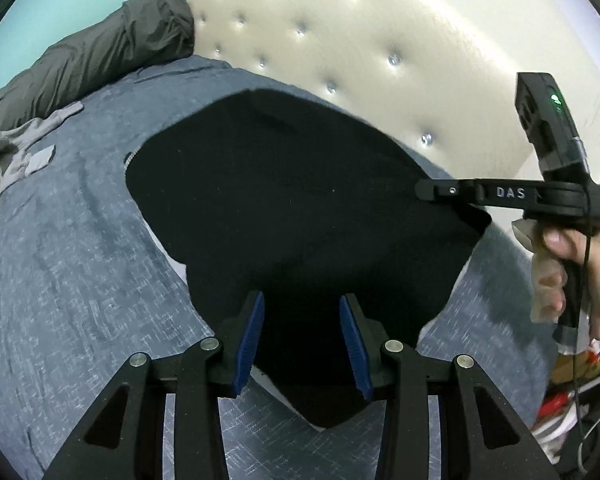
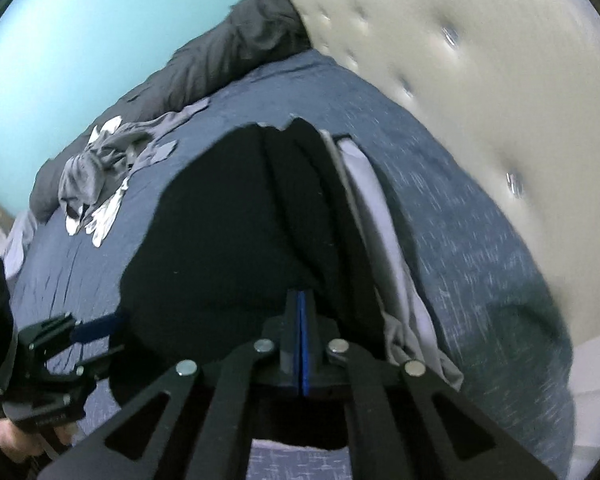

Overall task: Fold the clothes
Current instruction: 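Lower the folded sweatshirt onto the white pillow with both grippers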

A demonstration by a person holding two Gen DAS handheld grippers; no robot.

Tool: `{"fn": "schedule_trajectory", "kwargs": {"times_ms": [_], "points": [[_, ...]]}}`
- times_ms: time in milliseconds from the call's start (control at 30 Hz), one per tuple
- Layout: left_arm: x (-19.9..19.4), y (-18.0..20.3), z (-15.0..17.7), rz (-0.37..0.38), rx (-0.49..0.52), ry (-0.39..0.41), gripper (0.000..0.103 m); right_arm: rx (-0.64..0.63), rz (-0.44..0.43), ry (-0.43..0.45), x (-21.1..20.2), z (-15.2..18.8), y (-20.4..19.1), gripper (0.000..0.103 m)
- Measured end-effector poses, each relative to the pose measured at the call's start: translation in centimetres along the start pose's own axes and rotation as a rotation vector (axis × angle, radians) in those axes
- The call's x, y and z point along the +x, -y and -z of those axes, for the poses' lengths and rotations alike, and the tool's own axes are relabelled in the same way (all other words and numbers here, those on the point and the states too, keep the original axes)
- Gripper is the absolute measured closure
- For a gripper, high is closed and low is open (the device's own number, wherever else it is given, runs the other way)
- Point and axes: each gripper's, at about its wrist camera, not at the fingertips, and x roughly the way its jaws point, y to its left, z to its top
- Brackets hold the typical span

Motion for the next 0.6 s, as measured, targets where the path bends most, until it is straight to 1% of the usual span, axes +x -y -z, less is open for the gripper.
{"fn": "schedule_trajectory", "kwargs": {"times_ms": [100, 233, 467, 567, 600], "points": [[0.7, -0.8, 0.7, 0.024, -0.044, -0.004, 0.061, 0.032, -0.005, 0.004, 1.0, 0.9, 0.7, 0.103], [1.1, -0.9, 0.4, 0.018, -0.04, -0.021, 0.06, 0.066, -0.01, 0.015, 1.9, 1.3, 1.1, 0.103], [-1.9, -1.1, -0.3, 0.019, -0.064, 0.035, 0.06, 0.031, -0.002, 0.131, -2.7, 0.8, -0.6, 0.103], [-2.3, -0.7, 0.4, 0.025, -0.069, 0.035, 0.06, 0.0, 0.007, 0.145, -3.6, 1.3, -1.1, 0.103], [-2.0, -0.5, 0.6, 0.025, -0.062, 0.022, 0.06, -0.007, 0.014, 0.142, -3.7, 1.6, -1.2, 0.103]]}}
